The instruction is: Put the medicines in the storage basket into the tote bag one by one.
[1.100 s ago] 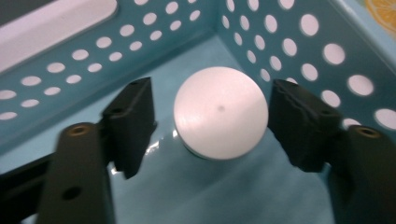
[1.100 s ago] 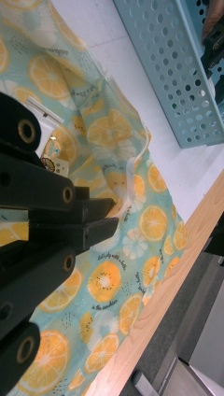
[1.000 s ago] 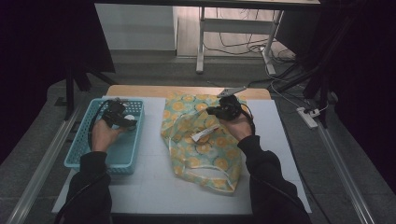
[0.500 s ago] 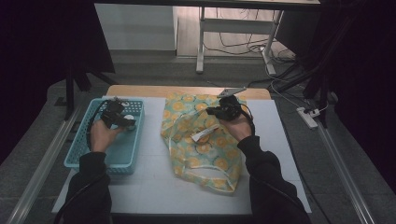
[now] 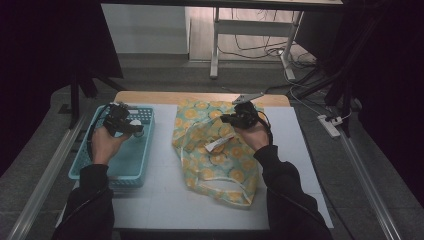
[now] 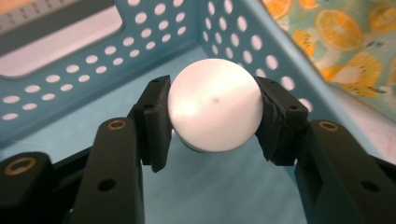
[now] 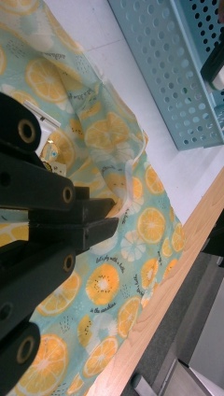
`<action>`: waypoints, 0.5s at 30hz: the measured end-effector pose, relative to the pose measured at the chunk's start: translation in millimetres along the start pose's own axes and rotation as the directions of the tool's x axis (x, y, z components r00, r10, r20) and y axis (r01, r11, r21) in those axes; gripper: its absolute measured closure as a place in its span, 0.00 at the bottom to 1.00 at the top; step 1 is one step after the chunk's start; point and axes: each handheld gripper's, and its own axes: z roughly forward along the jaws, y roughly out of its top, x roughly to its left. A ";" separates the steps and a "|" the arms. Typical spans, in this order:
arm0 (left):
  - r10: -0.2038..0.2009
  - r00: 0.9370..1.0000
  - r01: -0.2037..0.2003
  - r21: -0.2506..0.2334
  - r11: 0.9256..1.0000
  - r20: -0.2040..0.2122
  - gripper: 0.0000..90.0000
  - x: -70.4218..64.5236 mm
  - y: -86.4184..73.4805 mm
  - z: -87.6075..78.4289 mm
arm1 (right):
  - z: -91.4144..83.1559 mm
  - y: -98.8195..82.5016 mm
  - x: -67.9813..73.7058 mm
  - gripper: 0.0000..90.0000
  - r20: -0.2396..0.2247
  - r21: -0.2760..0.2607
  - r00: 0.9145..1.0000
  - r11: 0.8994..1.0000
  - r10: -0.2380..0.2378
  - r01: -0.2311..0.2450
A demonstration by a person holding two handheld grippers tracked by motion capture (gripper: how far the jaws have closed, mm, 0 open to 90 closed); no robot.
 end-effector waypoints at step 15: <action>0.054 0.998 -0.052 -0.052 0.997 0.036 0.56 -17.8 9.8 -35.3 | -0.2 0.7 0.9 1.00 0.001 0.000 1.000 1.000 -0.004 0.004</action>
